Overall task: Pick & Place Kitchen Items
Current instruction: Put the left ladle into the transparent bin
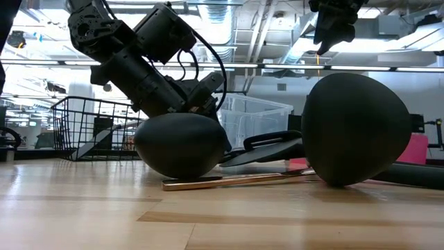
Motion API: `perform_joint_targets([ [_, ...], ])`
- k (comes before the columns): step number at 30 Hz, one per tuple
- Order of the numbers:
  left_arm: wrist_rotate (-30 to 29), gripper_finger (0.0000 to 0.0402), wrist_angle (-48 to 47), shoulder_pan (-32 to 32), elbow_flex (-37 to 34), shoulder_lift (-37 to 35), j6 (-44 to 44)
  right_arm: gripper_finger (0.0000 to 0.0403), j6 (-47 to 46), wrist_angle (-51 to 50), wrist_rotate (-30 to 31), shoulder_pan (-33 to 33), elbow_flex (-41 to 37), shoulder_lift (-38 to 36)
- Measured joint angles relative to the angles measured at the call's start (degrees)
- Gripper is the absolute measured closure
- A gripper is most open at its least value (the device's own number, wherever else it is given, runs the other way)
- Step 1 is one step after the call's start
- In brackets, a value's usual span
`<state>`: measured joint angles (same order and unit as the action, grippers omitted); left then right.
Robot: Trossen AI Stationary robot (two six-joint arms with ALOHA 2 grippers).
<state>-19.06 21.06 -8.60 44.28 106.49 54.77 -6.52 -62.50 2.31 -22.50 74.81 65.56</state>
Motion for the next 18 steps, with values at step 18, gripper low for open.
perform_joint_targets([
  [18, 0.10, 0.0159, 3.06, -0.02, 2.05, 3.65, 0.56, 0.0175, -0.13, 0.18, -0.01, -0.01, 0.00, 0.00],
])
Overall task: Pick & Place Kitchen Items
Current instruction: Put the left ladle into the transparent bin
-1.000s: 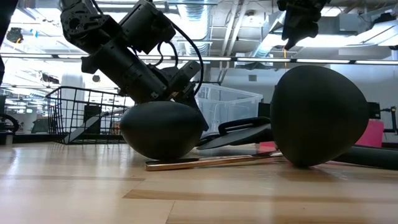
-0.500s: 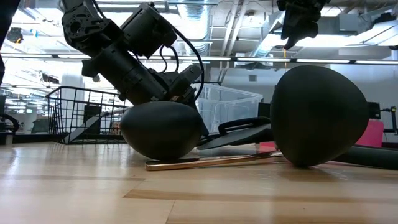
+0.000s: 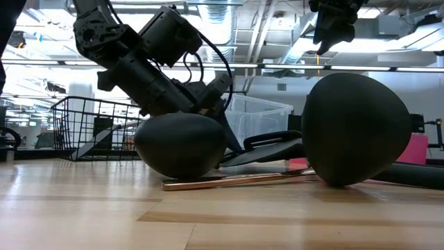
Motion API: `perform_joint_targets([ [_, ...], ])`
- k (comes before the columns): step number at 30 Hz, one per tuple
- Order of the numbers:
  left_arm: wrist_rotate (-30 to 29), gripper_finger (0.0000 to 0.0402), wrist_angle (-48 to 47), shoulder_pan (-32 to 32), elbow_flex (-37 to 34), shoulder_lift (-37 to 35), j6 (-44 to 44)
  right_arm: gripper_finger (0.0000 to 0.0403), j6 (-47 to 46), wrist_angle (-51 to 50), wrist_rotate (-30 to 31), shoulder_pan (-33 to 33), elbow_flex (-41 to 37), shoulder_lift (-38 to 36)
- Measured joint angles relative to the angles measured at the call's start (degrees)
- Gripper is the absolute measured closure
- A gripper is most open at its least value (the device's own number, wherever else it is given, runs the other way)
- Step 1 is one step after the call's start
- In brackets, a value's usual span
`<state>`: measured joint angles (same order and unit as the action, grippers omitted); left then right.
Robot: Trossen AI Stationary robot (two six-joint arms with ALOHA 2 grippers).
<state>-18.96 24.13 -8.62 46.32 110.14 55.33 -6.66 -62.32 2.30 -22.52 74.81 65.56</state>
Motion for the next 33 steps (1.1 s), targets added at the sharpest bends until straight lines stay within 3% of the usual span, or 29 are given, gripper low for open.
perform_joint_targets([
  [6, 1.96, 0.0207, -0.27, 0.13, 0.22, -0.01, 0.02, 0.0180, 0.07, 0.08, 0.03, -0.01, 0.00, 0.00],
  [14, 3.19, 0.0368, -0.52, 0.06, 0.18, 0.01, 0.65, 0.0203, 0.12, 0.22, 0.03, -0.01, 0.00, 0.00],
  [16, 3.37, 0.0391, -0.25, 0.02, 0.20, -0.05, 0.72, 0.0209, 0.11, 0.21, 0.03, -0.01, 0.00, 0.00],
  [25, 5.57, 0.0399, -1.25, -0.05, 0.05, -1.79, 0.37, 0.0234, -0.35, 0.14, -0.02, -0.01, 0.00, 0.00],
  [33, 5.73, 0.0399, -3.18, -0.07, -0.35, -8.80, -4.04, 0.0240, -1.35, -0.24, -5.05, 0.34, 0.00, 0.00],
])
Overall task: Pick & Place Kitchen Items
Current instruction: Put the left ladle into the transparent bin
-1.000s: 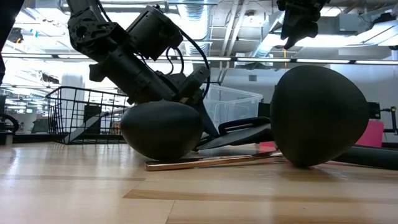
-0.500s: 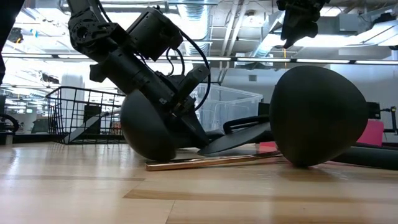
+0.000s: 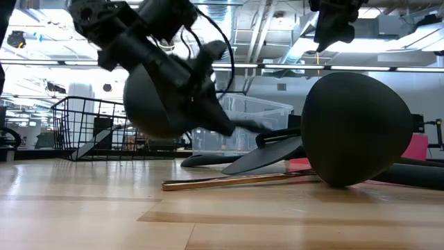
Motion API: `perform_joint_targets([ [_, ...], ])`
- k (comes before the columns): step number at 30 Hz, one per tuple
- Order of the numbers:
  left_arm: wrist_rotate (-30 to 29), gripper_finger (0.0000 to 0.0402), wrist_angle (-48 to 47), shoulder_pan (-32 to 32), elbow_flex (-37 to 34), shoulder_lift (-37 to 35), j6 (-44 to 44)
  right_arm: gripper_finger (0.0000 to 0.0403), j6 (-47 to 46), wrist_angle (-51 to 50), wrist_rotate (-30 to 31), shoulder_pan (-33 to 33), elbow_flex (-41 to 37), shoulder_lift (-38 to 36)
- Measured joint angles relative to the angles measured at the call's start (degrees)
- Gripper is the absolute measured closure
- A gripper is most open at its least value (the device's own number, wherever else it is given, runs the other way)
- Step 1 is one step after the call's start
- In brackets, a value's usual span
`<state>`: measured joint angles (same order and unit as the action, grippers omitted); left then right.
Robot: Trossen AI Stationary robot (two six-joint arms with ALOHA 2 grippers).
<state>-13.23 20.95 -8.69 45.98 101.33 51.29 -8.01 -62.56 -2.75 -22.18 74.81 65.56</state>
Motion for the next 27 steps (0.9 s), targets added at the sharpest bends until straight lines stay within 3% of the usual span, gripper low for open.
perform_joint_targets([
  [10, -8.97, 0.0399, -0.13, -0.07, -2.97, -14.44, -5.14, 0.0185, -6.36, 5.15, -0.63, 4.18, -2.39, -0.67],
  [15, -15.01, 0.0399, 1.93, -0.07, -2.98, -23.10, -14.42, 0.0154, -9.23, 21.56, -4.71, 6.44, -7.31, -1.38],
  [19, -16.62, 0.0399, 5.24, 0.18, -2.93, -27.39, -21.55, 0.0147, -11.48, 40.13, -11.13, 7.16, -11.19, -0.28],
  [27, -14.15, 0.0399, 9.65, 2.48, -2.93, -28.92, -25.83, 0.0147, -14.43, 64.90, -14.97, 8.36, -11.82, 7.88],
])
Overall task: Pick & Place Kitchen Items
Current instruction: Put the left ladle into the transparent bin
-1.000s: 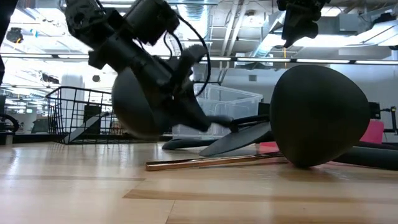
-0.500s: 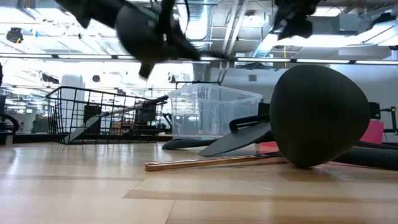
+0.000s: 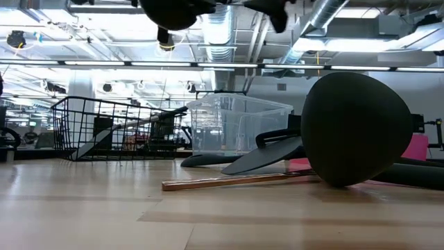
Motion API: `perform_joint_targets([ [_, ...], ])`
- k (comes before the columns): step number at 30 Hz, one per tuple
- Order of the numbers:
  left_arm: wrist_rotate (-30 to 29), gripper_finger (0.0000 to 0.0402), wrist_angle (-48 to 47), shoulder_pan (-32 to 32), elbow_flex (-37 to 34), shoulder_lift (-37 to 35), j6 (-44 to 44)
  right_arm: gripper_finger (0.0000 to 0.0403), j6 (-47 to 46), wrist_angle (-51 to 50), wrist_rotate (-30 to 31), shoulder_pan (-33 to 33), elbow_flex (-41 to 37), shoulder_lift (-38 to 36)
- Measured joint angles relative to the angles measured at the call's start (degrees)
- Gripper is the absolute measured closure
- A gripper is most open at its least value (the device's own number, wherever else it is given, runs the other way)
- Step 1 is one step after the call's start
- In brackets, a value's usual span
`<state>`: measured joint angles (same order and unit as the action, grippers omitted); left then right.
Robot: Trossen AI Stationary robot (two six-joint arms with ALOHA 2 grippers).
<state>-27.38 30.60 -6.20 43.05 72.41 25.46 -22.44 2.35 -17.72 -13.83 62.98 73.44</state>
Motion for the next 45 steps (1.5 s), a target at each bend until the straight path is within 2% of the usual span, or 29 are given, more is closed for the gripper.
perform_joint_targets([
  [8, 2.39, 0.0399, 0.89, 0.18, -0.02, 0.71, -0.01, 0.0147, -3.97, 15.07, -1.98, -1.29, -0.04, 7.31],
  [15, 2.39, 0.0399, 1.00, 0.12, -0.02, 0.71, 0.10, 0.0148, -4.62, 24.64, -3.67, -1.77, -0.02, 10.26],
  [18, 3.15, 0.0399, 1.04, 0.12, -0.02, 0.71, 0.26, 0.0158, -4.58, 25.40, -3.67, -1.77, 0.02, 10.44],
  [22, 3.83, 0.0399, 1.31, 0.11, -0.02, 0.94, 0.33, 0.0193, -4.66, 26.64, -4.59, -1.79, 0.02, 11.56],
  [25, 4.07, 0.0399, 1.26, 0.09, 0.00, 1.33, 0.30, 0.0241, -5.04, 26.77, -4.92, -1.83, 0.01, 11.48],
  [28, 5.21, 0.0399, 1.72, 0.09, 0.02, 2.01, 0.23, 0.0310, -5.64, 26.93, -6.57, -1.82, 0.02, 11.45],
  [29, 5.97, 0.0398, 1.49, 0.09, 0.02, 2.17, 0.25, 0.0316, -5.50, 26.90, -6.96, -1.79, 0.02, 11.42],
  [36, 7.41, 0.0399, 3.20, 0.07, 0.09, 4.35, 1.97, 0.0312, -6.88, 26.12, -8.30, -1.55, 0.02, 11.49],
  [45, 7.83, 0.0397, 3.25, 0.07, 0.11, 3.91, 1.75, 0.0313, -7.62, 25.84, -6.20, -1.20, 0.02, 10.90],
])
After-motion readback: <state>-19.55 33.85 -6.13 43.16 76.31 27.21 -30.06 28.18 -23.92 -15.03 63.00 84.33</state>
